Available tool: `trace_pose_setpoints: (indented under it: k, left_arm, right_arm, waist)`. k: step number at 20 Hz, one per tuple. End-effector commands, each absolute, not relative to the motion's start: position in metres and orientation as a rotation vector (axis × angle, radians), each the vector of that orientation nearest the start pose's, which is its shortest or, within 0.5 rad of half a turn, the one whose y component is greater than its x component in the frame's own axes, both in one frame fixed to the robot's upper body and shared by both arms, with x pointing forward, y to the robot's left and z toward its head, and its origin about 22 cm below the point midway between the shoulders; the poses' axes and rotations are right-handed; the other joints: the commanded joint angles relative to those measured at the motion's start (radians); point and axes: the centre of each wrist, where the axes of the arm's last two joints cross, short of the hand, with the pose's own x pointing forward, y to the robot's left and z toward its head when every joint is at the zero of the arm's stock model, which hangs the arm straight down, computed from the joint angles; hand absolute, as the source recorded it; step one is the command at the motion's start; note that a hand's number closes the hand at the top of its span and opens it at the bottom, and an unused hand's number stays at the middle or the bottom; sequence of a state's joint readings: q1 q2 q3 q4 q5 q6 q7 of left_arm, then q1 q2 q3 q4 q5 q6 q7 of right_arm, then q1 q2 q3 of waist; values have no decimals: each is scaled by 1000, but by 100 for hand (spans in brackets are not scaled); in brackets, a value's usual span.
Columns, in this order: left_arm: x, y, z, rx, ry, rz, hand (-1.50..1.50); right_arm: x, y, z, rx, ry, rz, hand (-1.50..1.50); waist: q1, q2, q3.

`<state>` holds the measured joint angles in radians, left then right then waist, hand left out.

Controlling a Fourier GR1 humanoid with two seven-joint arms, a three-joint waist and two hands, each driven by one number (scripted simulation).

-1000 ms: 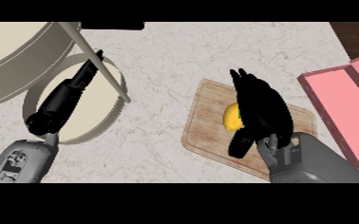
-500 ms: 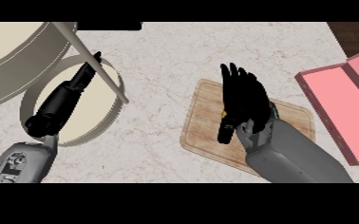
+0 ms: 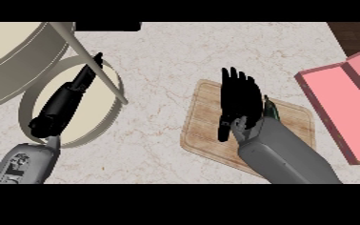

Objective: Pick the lemon from the cutting board and place it in the cardboard box

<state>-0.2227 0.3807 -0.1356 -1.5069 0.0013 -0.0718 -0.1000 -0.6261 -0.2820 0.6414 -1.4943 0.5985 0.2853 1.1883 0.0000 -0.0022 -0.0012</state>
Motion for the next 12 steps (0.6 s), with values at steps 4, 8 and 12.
trace_pose_setpoints:
  k: [4,8,12]
  left_arm:
    - [300,263,64,99,-1743,-527,0]
    - [298,262,66,103,-1741,-530,0]
    - [287,274,68,112,-1745,-540,0]
  right_arm:
    - [300,-82,92,-1032,-656,1064,-150]
    - [298,-83,84,-1044,-638,1058,-150]
    - [296,-94,66,-1079,-580,1042,-150]
  waist:
    - [-3,2,1]
    - [-2,2,1]
    - [3,0,1]
